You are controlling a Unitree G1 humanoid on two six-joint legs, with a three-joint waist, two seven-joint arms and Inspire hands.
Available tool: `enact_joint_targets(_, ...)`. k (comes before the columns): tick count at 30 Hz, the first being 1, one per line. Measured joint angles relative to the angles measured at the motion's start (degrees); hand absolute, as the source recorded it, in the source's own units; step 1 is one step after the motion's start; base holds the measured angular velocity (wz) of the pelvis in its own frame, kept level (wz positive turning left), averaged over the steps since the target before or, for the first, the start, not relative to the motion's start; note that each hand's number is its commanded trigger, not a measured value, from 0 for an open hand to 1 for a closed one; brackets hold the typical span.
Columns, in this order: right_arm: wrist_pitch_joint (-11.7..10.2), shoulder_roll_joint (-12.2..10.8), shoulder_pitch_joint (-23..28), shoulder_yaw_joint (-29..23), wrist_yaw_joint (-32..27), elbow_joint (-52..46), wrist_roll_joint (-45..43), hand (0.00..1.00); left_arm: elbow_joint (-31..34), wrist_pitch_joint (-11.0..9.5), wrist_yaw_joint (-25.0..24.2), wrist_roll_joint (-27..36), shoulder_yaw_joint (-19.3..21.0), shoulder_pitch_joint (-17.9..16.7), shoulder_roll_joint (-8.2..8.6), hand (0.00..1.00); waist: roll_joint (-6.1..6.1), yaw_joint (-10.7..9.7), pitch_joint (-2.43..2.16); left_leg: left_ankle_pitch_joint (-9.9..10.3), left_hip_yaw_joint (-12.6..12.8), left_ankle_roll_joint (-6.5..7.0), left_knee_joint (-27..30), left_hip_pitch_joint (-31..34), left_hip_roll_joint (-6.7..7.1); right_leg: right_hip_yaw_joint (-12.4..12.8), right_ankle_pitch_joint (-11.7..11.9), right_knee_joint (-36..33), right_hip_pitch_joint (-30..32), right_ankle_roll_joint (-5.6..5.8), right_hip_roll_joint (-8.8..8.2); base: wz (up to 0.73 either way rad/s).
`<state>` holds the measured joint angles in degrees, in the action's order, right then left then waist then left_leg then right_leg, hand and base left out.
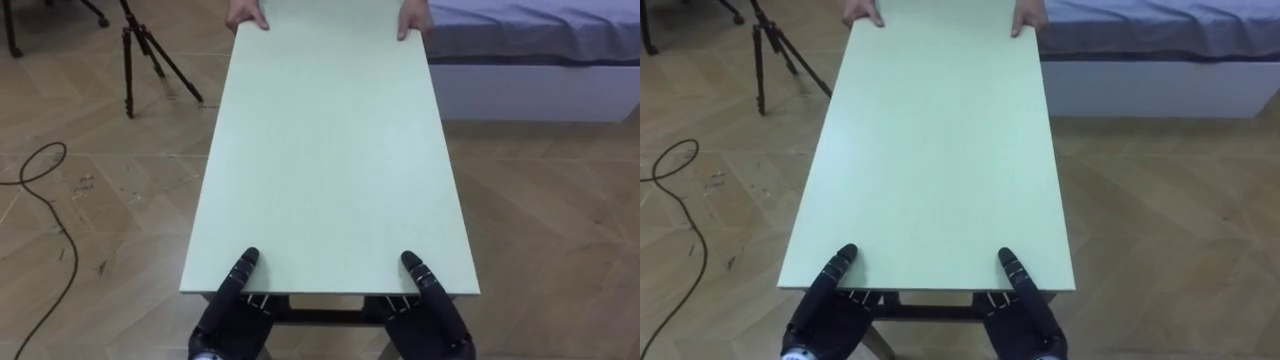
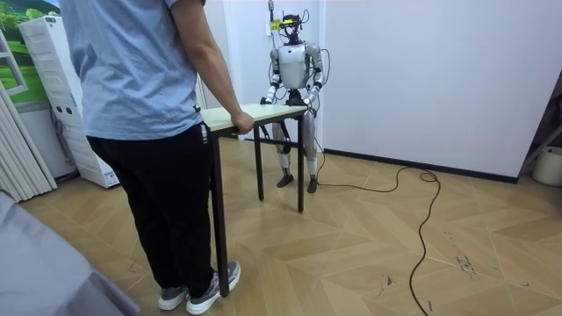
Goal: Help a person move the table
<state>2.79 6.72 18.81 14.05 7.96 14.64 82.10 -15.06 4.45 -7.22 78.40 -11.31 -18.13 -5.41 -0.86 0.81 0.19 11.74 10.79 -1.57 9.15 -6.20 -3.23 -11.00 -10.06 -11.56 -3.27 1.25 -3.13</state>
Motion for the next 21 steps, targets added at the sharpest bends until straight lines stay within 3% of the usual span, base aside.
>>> enact_joint_targets(10,-0.4,0.1,-0.1,-0.1,0.5,-0.3,-0.4,1.00,1.0,-0.2,-0.2,-0.2,-0.1,-0.5,0.32,1.00,-0.02,0.3,0.11,0.0,-0.1,0.00,0.2,0.5,0.00,-0.2,0.0,0.0,0.3,0.00,-0.03,0.00)
enact_joint_targets(12,-0.4,0.2,-0.1,-0.1,0.5,-1.0,-0.4,1.00,1.6,-0.3,-0.2,-0.2,0.0,-0.6,0.29,1.00,-0.03,0.3,0.47,0.0,-0.2,0.00,0.2,0.5,0.00,-0.2,0.0,0.0,0.3,0.00,-0.03,0.00)
enact_joint_targets(21,-0.2,0.3,-0.2,0.0,0.1,-2.5,0.1,1.00,2.3,-0.9,-0.2,-0.2,0.0,-0.3,0.22,1.00,0.13,0.6,0.80,0.0,-0.2,0.00,0.2,0.9,0.00,-0.5,0.0,0.4,0.4,0.00,-0.03,0.00)
